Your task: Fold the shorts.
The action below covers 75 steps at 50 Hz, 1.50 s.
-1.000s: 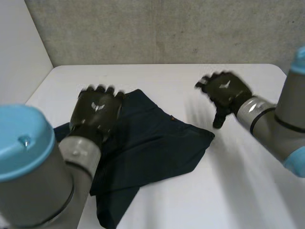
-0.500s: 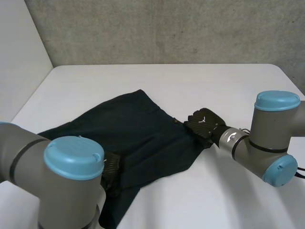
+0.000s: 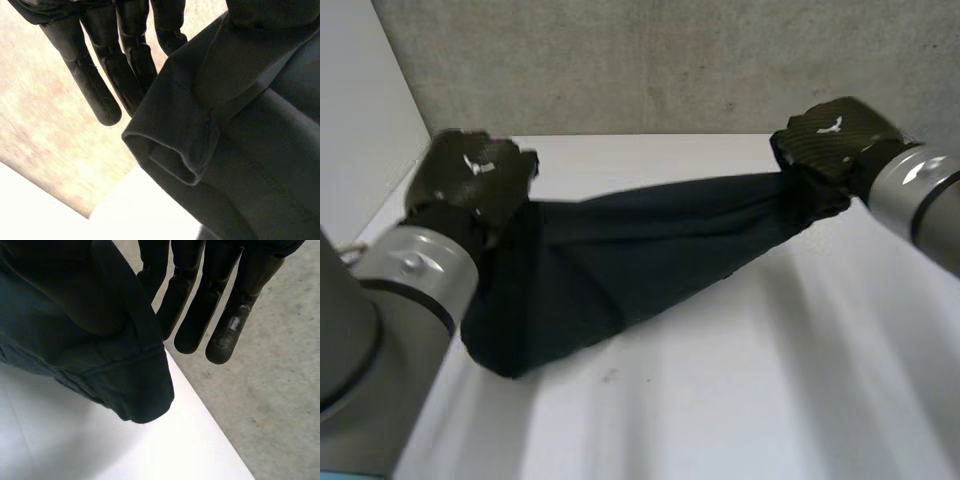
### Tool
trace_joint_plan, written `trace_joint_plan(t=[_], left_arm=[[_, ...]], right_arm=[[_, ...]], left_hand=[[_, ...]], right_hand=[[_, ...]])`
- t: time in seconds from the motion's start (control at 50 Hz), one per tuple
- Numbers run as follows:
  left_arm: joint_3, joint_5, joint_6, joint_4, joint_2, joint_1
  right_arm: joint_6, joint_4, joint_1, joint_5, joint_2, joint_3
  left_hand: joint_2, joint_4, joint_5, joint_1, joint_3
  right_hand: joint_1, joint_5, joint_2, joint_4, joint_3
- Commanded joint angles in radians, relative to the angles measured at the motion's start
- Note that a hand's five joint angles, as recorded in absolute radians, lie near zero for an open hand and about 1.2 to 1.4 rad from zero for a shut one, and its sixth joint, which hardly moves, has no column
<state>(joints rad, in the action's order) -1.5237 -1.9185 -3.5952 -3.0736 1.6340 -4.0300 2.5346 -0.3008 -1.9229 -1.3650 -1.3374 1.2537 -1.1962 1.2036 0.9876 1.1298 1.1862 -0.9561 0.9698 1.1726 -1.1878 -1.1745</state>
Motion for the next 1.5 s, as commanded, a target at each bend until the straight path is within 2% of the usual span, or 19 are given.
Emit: trace_joint_plan(t=[0.02, 0.08, 0.2, 0.28, 0.34, 0.42, 0.48, 0.54, 0.56, 0.58, 0.66, 0.74, 0.94, 1.04, 1.12, 1.18, 1.26, 1.34, 1.5], left_arm=[[0.037, 0.117, -0.1, 0.015, 0.0, -0.106], [0.034, 0.137, -0.099, 0.016, 0.073, -0.118], [0.056, 0.136, -0.109, 0.03, 0.228, -0.122], [0.154, 0.131, -0.115, 0.027, 0.349, -0.136], [0.287, 0.128, -0.132, 0.027, 0.452, -0.178], [0.509, 0.13, -0.165, 0.015, 0.529, -0.218], [0.712, 0.136, -0.171, -0.055, 0.547, -0.221], [0.835, 0.136, -0.165, -0.213, 0.541, -0.219], [0.843, 0.136, -0.165, -0.262, 0.538, -0.218], [0.835, 0.139, -0.169, -0.366, 0.527, -0.21], [0.722, 0.13, -0.163, -0.586, 0.405, -0.211], [0.526, 0.139, -0.157, -0.671, 0.325, -0.21], [0.11, 0.142, -0.07, -0.695, 0.297, -0.21], [-0.06, 0.142, -0.01, -0.7, 0.38, -0.208], [-0.107, 0.139, -0.011, -0.689, 0.518, -0.189], [-0.127, 0.138, -0.016, -0.68, 0.543, -0.179], [-0.18, 0.138, -0.017, -0.617, 0.52, -0.178], [-0.22, 0.139, -0.016, -0.524, 0.42, -0.176], [-0.292, 0.139, -0.016, -0.343, 0.268, -0.167]], right_arm=[[-0.02, -0.224, -0.051, -0.035, -0.065, -0.005], [-0.048, -0.276, -0.119, -0.062, -0.02, -0.004], [-0.102, -0.282, -0.156, -0.108, 0.115, -0.026], [-0.138, -0.23, -0.162, -0.146, 0.263, -0.114], [-0.14, -0.155, -0.165, -0.163, 0.319, -0.172], [-0.135, 0.046, -0.168, -0.186, 0.359, -0.281], [-0.123, 0.282, -0.166, -0.209, 0.366, -0.371], [-0.105, 0.562, -0.168, -0.221, 0.343, -0.418], [-0.087, 0.707, -0.168, -0.227, 0.321, -0.418], [-0.073, 0.771, -0.168, -0.229, 0.308, -0.415], [-0.025, 0.953, -0.163, -0.229, 0.259, -0.37], [0.009, 0.922, -0.166, -0.224, 0.242, -0.317], [0.015, 0.723, -0.157, -0.206, 0.253, -0.068], [0.003, 0.639, -0.157, -0.201, 0.361, 0.044], [0.001, 0.557, -0.157, -0.203, 0.434, 0.082], [0.004, 0.504, -0.156, -0.207, 0.443, 0.099], [0.016, 0.402, -0.156, -0.204, 0.396, 0.142], [0.016, 0.333, -0.154, -0.198, 0.322, 0.185], [0.001, 0.269, -0.154, -0.195, 0.265, 0.249]], left_hand=[[-0.2, 0.193, 0.234, 0.266, 0.21], [-0.2, 0.193, 0.234, 0.266, 0.21], [-0.2, 0.193, 0.234, 0.266, 0.21], [-0.2, 0.193, 0.234, 0.266, 0.21], [-0.2, 0.193, 0.234, 0.266, 0.21], [-0.2, 0.193, 0.234, 0.266, 0.21], [-0.2, 0.193, 0.234, 0.266, 0.21], [-0.2, 0.193, 0.234, 0.266, 0.21], [-0.2, 0.193, 0.234, 0.266, 0.21], [-0.2, 0.193, 0.234, 0.266, 0.21], [-0.2, 0.193, 0.234, 0.266, 0.21], [-0.2, 0.193, 0.234, 0.266, 0.21], [-0.2, 0.193, 0.234, 0.266, 0.21], [-0.2, 0.193, 0.234, 0.266, 0.21], [-0.2, 0.193, 0.234, 0.266, 0.21], [-0.2, 0.193, 0.234, 0.266, 0.21], [-0.2, 0.193, 0.234, 0.266, 0.21], [-0.2, 0.193, 0.234, 0.266, 0.21], [-0.2, 0.193, 0.234, 0.266, 0.21]], right_hand=[[-0.44, 0.252, 0.224, -0.208, -0.222], [-0.44, 0.252, 0.224, -0.208, -0.222], [-0.44, 0.252, 0.224, -0.208, -0.222], [-0.44, 0.252, 0.224, -0.208, -0.222], [-0.44, 0.252, 0.224, -0.208, -0.222], [-0.44, 0.252, 0.224, -0.208, -0.222], [-0.44, 0.252, 0.224, -0.208, -0.222], [-0.44, 0.252, 0.224, -0.208, -0.222], [-0.44, 0.252, 0.224, -0.208, -0.222], [-0.44, 0.252, 0.224, -0.208, -0.222], [-0.44, 0.252, 0.224, -0.208, -0.222], [-0.44, 0.252, 0.224, -0.208, -0.222], [-0.44, 0.252, 0.224, -0.208, -0.222], [-0.44, 0.252, 0.224, -0.208, -0.222], [-0.44, 0.252, 0.224, -0.208, -0.222], [-0.44, 0.252, 0.224, -0.208, -0.222], [-0.44, 0.252, 0.224, -0.208, -0.222], [-0.44, 0.252, 0.224, -0.208, -0.222], [-0.44, 0.252, 0.224, -0.208, -0.222]])
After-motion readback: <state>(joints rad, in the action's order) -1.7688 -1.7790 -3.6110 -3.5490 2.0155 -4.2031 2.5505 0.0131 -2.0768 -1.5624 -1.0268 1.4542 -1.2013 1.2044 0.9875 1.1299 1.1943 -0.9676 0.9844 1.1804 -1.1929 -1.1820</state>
